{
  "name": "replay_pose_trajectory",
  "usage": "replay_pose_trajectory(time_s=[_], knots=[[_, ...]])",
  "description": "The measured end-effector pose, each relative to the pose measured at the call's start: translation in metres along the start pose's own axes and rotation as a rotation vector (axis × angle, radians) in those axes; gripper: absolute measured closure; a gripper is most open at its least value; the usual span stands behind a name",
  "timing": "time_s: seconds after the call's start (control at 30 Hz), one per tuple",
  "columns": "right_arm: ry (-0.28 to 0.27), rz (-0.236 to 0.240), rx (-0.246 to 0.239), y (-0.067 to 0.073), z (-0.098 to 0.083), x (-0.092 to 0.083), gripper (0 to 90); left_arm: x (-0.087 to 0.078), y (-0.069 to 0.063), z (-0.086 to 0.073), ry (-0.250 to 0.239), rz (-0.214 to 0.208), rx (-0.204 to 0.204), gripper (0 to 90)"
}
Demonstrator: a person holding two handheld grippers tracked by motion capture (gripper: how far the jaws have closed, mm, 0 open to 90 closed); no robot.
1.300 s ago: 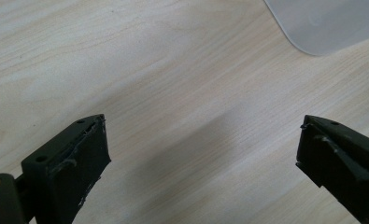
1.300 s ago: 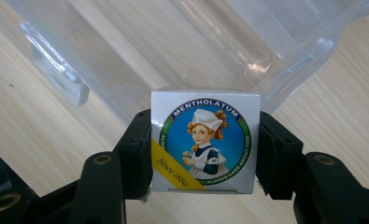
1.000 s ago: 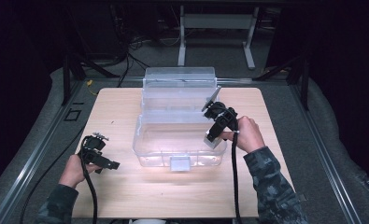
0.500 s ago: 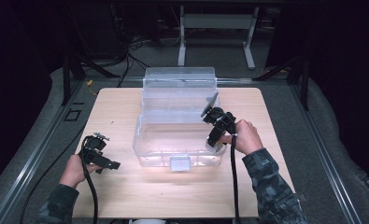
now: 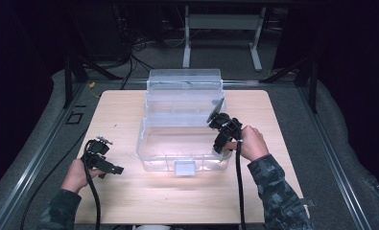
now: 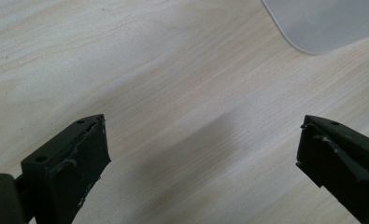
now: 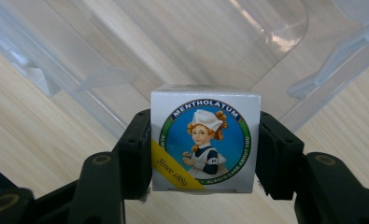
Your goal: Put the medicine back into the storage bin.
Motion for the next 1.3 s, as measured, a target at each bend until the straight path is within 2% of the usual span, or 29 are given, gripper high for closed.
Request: replay_pose_trajectory(time_s=[0.27,0.47,0.57,0.73,0.93,1.3], knots=[[0.030,-0.003,0.026,0.001,0.001,0.008,45.3,0.000,-0.001,0.001,0.001,0.000,0.005,2.3],[0.036,-0.007,0.038,0.000,0.001,0.010,44.4,0.000,0.000,0.001,-0.002,0.000,0.000,2.3],[0.035,0.010,0.049,0.002,0.001,0.011,43.8,0.000,0.000,0.000,-0.002,0.000,0.000,2.3],[0.035,-0.006,0.051,0.002,0.001,0.009,43.5,0.001,-0.001,0.000,0.000,-0.001,0.002,2.3],[-0.002,0.008,0.043,0.003,-0.001,0.003,36.9,-0.001,-0.001,0.001,-0.004,0.001,0.004,2.2],[-0.089,0.018,0.064,-0.001,-0.014,-0.015,21.1,-0.003,-0.002,0.004,-0.008,-0.002,0.008,1.8]])
Point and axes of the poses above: each handheld gripper's, and its own axes: x roughly forward along the jaws, z roughly out of its top, y roughly to its left, the point moved 8 cm from there along x, roughly forward along the jaws, and after that the axes turned 3 degrees about y, right-handed, at the moved point
